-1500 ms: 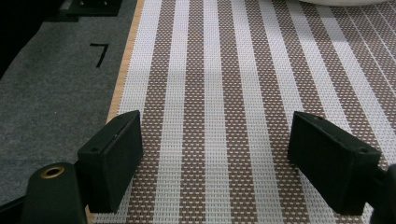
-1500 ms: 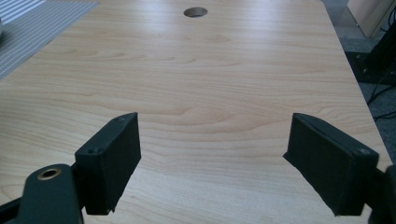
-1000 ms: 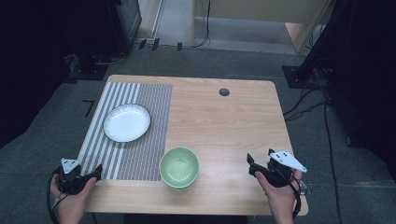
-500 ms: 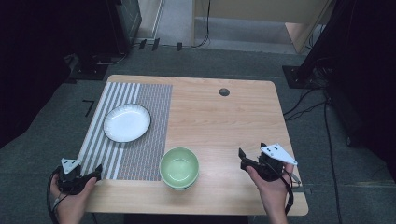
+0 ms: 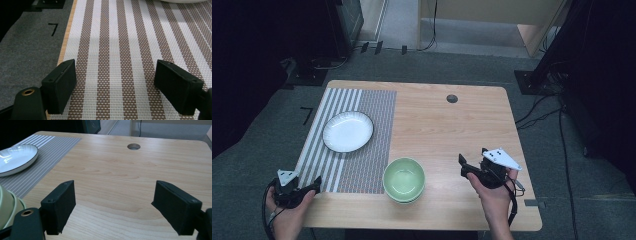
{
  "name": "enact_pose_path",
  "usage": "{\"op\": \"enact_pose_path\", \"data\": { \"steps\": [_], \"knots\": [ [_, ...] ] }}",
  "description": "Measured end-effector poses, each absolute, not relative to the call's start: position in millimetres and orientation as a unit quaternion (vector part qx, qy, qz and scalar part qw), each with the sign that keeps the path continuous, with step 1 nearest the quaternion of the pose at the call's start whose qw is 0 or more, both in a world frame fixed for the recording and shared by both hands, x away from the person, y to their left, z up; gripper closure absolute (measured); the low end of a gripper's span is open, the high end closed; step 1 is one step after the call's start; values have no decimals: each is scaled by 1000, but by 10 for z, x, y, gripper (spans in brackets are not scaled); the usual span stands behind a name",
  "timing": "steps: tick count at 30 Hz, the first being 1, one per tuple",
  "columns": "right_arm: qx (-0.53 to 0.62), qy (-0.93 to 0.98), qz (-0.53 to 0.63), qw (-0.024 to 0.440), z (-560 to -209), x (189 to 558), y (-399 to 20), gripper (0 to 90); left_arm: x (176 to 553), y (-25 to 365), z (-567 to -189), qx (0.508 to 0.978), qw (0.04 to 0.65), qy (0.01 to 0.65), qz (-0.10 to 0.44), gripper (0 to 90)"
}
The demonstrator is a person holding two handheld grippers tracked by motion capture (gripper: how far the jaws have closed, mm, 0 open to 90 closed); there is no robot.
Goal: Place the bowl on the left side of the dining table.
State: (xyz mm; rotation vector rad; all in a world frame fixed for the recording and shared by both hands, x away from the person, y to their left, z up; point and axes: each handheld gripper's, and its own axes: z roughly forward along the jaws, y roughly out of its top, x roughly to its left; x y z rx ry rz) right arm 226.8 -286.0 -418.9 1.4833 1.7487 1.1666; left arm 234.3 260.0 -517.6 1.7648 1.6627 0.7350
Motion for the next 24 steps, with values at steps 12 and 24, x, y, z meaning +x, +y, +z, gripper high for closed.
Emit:
{"op": "enact_pose_path", "data": {
  "steps": [12, 24],
  "knots": [
    [534, 666, 444, 272, -4186, 2201, -2645, 180, 2328, 2557, -5125, 652, 314, 635, 270, 171],
    [520, 679, 447, 263, -4219, 2172, -2485, 181, 2296, 2283, -4875, 658, 351, 605, 279, 171]
  ]
}}
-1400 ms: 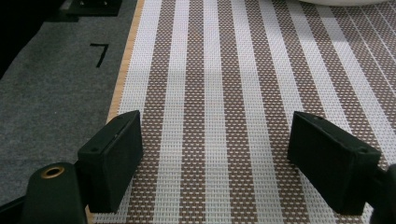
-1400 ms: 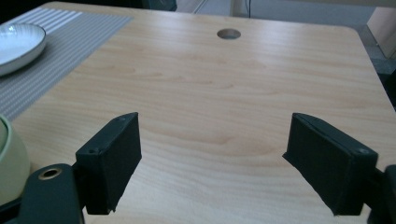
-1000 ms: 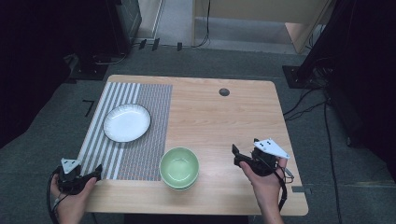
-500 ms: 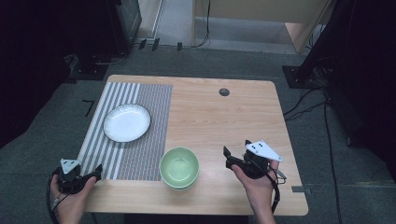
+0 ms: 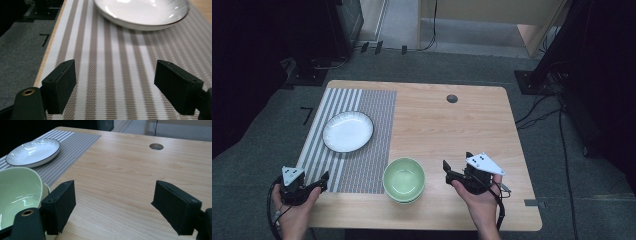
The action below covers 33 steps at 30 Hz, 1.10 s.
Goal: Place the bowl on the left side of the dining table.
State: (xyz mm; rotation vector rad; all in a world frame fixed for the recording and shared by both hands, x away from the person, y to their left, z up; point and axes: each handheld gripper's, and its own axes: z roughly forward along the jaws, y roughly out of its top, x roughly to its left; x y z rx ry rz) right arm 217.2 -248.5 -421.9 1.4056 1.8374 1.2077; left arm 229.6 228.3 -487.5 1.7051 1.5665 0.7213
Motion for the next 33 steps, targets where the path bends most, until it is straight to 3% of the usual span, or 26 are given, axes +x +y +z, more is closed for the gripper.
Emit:
{"op": "enact_pose_path", "data": {
  "steps": [31, 33],
  "knots": [
    [493, 707, 454, 227, -4293, 2113, -2122, 183, 2235, 1728, -4551, 678, 408, 551, 267, 171],
    [492, 706, 456, 227, -4299, 2104, -2098, 213, 2233, 1685, -4538, 680, 411, 547, 264, 171]
  ]
}}
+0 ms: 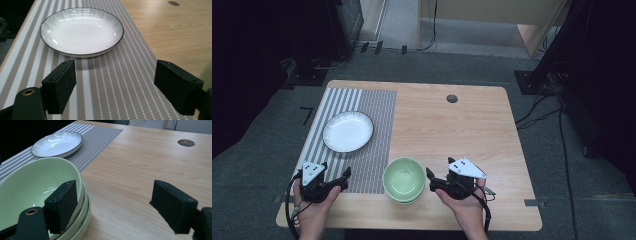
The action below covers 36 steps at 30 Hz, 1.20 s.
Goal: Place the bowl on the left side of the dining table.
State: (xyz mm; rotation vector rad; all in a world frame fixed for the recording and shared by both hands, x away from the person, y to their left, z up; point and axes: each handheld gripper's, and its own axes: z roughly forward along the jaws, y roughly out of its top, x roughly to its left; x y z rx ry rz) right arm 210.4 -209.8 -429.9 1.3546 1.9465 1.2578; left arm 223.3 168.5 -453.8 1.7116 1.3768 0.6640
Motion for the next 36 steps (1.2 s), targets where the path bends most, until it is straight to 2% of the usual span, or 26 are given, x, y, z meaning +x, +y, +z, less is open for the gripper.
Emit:
{"op": "enact_pose_path", "data": {
  "steps": [4, 13, 14, 17, 18, 20, 36],
  "knots": [
    [489, 707, 459, 222, -4305, 2096, -2071, 226, 2224, 1614, -4505, 682, 417, 540, 261, 171],
    [469, 713, 479, 205, -4346, 2072, -1964, 344, 2195, 1432, -4448, 693, 428, 522, 254, 171],
    [466, 712, 485, 203, -4356, 2071, -1954, 386, 2191, 1408, -4439, 694, 429, 519, 253, 171],
    [465, 709, 493, 196, -4368, 2071, -1947, 433, 2186, 1381, -4431, 694, 432, 517, 252, 171],
    [464, 704, 504, 187, -4376, 2067, -1948, 541, 2178, 1364, -4426, 696, 433, 515, 251, 171],
    [466, 701, 508, 182, -4375, 2062, -1951, 568, 2175, 1356, -4422, 696, 434, 515, 251, 171],
    [474, 697, 507, 181, -4328, 2181, -1897, 596, 2239, 1090, -4344, 691, 455, 505, 246, 171]
  ]
}}
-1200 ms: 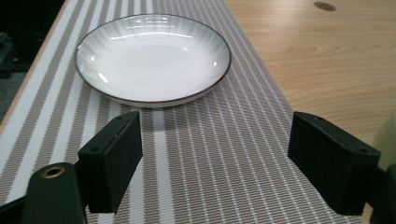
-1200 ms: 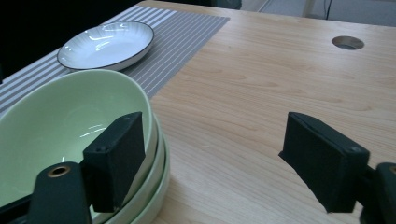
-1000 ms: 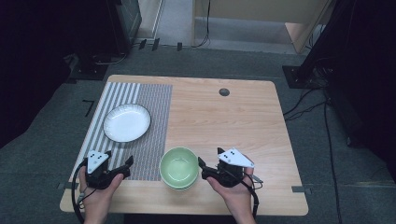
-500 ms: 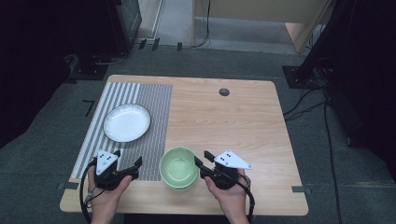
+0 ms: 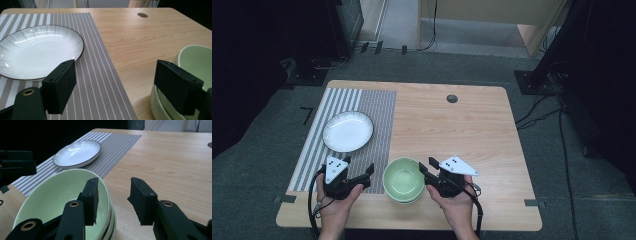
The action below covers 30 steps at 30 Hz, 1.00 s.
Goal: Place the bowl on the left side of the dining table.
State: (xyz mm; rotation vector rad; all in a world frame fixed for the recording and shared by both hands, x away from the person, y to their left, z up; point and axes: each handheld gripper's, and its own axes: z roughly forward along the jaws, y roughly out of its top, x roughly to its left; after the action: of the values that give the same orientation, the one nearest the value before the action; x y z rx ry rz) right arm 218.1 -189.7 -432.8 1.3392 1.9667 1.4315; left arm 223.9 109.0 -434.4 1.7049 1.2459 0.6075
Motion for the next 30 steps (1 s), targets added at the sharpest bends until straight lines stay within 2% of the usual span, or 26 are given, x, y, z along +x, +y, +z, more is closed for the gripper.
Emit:
{"op": "enact_pose_path", "data": {
  "steps": [9, 15, 18, 25, 30],
  "knots": [
    [464, 703, 516, 156, -4385, 2185, -1840, 716, 2205, 1015, -4358, 696, 463, 495, 237, 172],
    [469, 709, 500, 165, -4425, 2176, -1804, 710, 2191, 937, -4361, 703, 466, 486, 228, 172],
    [471, 714, 489, 170, -4465, 2173, -1760, 671, 2183, 892, -4362, 704, 469, 483, 226, 171],
    [476, 721, 475, 168, -4518, 2177, -1714, 673, 2167, 816, -4370, 710, 470, 475, 220, 171],
    [481, 718, 468, 185, -4549, 2182, -1712, 781, 2165, 774, -4395, 717, 468, 470, 214, 177]
  ]
}}
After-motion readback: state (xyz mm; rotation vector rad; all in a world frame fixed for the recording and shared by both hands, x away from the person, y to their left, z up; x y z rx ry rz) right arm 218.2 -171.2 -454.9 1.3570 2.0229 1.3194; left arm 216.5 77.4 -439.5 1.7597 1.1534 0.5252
